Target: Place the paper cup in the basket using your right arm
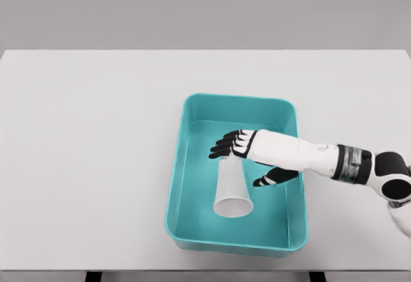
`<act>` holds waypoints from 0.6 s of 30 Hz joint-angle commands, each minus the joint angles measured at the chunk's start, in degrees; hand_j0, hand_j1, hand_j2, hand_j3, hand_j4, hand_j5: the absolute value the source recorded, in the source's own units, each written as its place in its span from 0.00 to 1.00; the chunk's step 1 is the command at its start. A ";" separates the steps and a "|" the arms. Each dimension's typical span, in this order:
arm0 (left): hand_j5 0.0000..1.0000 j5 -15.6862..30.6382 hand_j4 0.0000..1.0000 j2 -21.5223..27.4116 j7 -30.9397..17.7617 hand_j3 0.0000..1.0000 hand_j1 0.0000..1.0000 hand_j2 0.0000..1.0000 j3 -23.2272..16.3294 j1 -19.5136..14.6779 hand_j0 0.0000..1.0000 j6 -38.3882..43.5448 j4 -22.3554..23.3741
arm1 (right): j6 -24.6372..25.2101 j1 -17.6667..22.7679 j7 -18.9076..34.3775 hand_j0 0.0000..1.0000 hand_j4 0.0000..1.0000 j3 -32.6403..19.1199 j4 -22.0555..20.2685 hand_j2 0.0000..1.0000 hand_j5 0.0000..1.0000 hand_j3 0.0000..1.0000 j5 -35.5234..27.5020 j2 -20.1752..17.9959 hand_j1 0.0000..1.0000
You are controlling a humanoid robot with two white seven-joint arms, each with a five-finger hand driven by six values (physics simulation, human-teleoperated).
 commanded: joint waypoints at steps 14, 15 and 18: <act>1.00 -0.01 1.00 0.00 -0.01 1.00 1.00 1.00 0.00 -0.09 1.00 0.00 -0.02 | 8.35 4.92 -0.02 0.98 0.98 -21.76 -0.09 0.98 0.98 0.98 -27.24 -2.27 0.98; 1.00 0.08 1.00 0.00 -0.01 1.00 1.00 1.00 0.00 0.00 1.00 0.00 -0.02 | 8.43 5.01 -0.02 0.99 0.99 -21.76 -0.09 0.99 0.99 0.99 -27.51 -2.27 0.99; 1.00 -0.01 1.00 0.00 -0.01 1.00 1.00 1.00 0.00 -0.09 1.00 0.00 -0.02 | 8.44 5.89 -0.02 0.99 0.99 -21.76 0.09 0.99 0.99 0.99 -27.60 -2.18 0.99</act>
